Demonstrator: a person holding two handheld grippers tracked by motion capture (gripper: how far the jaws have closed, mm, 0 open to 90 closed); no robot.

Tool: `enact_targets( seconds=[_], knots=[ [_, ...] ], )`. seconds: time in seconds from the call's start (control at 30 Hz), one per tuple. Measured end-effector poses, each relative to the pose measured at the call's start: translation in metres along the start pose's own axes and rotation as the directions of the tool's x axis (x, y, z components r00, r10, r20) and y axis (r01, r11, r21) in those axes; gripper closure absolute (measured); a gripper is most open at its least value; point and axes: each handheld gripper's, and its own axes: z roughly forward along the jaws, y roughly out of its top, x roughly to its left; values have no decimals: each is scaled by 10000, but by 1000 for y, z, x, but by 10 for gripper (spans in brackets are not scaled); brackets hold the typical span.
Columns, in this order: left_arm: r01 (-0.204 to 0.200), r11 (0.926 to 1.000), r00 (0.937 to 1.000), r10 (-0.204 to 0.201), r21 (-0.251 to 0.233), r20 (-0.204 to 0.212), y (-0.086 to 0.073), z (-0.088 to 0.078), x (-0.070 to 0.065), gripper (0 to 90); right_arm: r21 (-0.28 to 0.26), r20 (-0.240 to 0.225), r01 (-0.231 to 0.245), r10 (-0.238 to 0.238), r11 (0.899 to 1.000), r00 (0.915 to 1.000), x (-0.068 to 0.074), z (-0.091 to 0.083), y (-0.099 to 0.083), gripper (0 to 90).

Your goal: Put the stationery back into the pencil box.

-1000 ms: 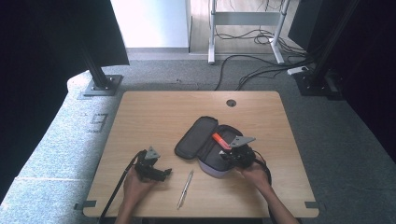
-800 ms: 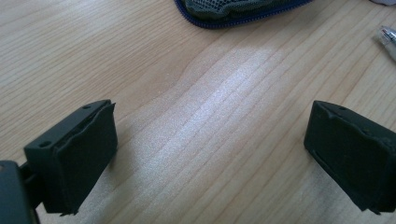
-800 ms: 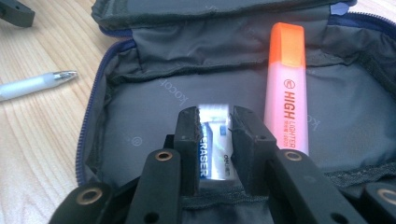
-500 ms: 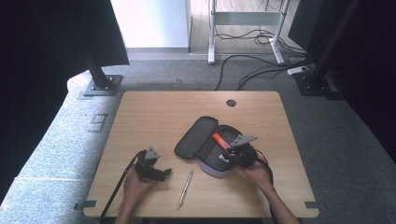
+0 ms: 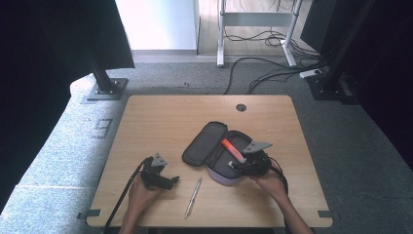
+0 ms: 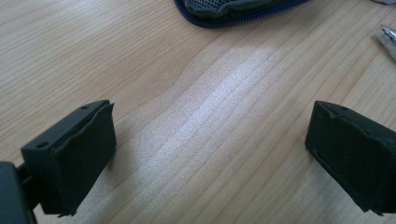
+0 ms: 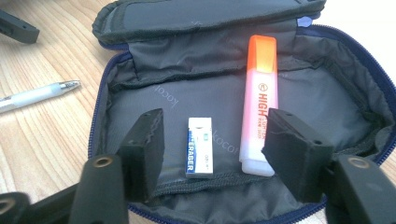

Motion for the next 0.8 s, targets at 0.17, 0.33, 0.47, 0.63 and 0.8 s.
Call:
enact_targets(
  seconds=[0.17,0.33,0.47,0.63,0.8],
  knots=[
    [44,9999,10000,-44,-110,3,-2,-2,-2,47,6,173,20,-20,10000,9998,1,-6,0,297],
    [51,9999,10000,-51,-118,1,-2,-2,-2,55,-326,292,-137,146,9994,9995,-1,-16,-2,233],
    [112,9999,9999,-112,-111,-52,-2,-2,-3,51,-451,378,-243,260,9987,9989,-2,-21,-5,171],
    [131,9999,9998,-130,65,-120,-2,-4,-4,49,-427,677,-152,181,9990,9975,-1,-26,-11,129],
    [64,9998,9998,-61,169,-186,-2,-7,-6,52,-508,829,-164,206,9986,9963,-2,-35,-17,80]
  ],
)
